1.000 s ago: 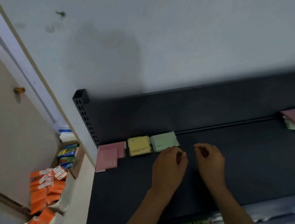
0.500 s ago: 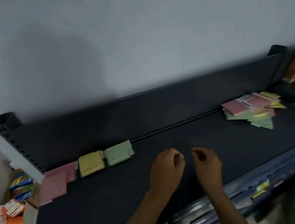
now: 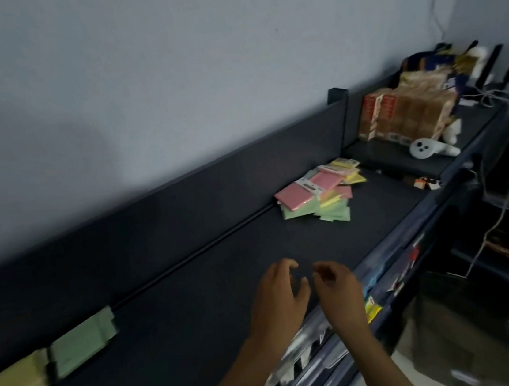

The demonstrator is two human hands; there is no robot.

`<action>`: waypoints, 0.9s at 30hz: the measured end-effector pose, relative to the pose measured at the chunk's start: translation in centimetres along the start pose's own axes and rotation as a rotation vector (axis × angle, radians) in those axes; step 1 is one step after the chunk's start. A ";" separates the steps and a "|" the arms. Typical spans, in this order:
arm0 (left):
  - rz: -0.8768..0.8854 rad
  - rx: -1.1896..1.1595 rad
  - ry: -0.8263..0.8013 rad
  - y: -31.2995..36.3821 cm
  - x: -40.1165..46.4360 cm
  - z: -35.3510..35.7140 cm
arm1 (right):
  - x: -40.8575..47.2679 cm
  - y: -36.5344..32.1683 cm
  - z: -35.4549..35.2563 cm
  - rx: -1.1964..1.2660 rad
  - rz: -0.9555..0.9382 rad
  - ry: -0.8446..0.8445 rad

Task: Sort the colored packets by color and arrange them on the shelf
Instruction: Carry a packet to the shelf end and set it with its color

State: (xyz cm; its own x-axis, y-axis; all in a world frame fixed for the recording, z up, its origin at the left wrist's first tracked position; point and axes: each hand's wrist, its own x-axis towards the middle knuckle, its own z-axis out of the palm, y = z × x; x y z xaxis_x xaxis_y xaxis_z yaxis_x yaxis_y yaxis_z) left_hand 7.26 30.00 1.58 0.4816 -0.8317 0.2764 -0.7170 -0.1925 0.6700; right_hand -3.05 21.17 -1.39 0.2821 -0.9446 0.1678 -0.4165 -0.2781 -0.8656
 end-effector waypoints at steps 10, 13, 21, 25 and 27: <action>-0.004 -0.077 -0.030 5.5 4.6 7.6 | 3.5 2.7 -5.3 0.053 -0.004 0.027; 0.007 -0.078 -0.054 6.3 5.1 9.1 | 5.0 4.2 -6.4 0.077 0.058 0.057; 0.012 -0.022 -0.031 5.2 9.5 10.8 | 9.0 5.2 -6.5 0.100 0.036 0.053; 0.030 -0.062 0.001 4.4 12.9 12.2 | 11.7 6.5 -7.0 0.039 0.057 0.063; 0.017 -0.088 0.036 3.7 15.1 12.1 | 13.4 6.8 -7.1 0.028 0.075 0.052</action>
State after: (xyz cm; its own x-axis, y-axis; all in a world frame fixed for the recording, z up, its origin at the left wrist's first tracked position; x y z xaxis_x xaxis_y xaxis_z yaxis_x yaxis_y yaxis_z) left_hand 5.75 10.45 -0.14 0.4885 -0.8150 0.3115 -0.6791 -0.1310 0.7223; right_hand -8.18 5.37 -1.65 0.2053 -0.9706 0.1255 -0.4106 -0.2018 -0.8892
